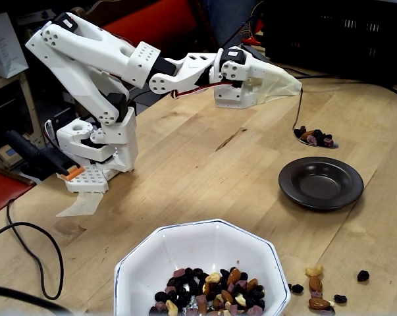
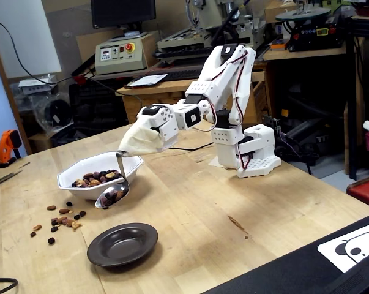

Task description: Use spoon to transfer food from the white bowl to brown plate

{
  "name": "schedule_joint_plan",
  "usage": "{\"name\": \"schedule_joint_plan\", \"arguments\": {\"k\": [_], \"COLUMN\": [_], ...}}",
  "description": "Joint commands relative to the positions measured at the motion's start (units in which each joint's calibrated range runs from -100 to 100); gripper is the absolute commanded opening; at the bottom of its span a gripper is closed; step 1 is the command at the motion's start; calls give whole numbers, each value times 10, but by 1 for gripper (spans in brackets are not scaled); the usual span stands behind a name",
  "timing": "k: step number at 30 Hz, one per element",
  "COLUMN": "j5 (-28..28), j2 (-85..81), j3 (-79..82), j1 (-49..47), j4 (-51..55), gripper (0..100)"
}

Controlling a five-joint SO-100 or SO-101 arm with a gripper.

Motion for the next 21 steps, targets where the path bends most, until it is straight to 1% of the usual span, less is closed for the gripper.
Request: {"name": "schedule_joint_plan", "arguments": {"k": [1,13,21], "j5": [0,0,1], "j2": [-26,-26,-26], "j3": [-34,-27,58], "j1": [-13,-36,-33], "j4": [-2,-2,-8], "gripper": [4,4,4]}}
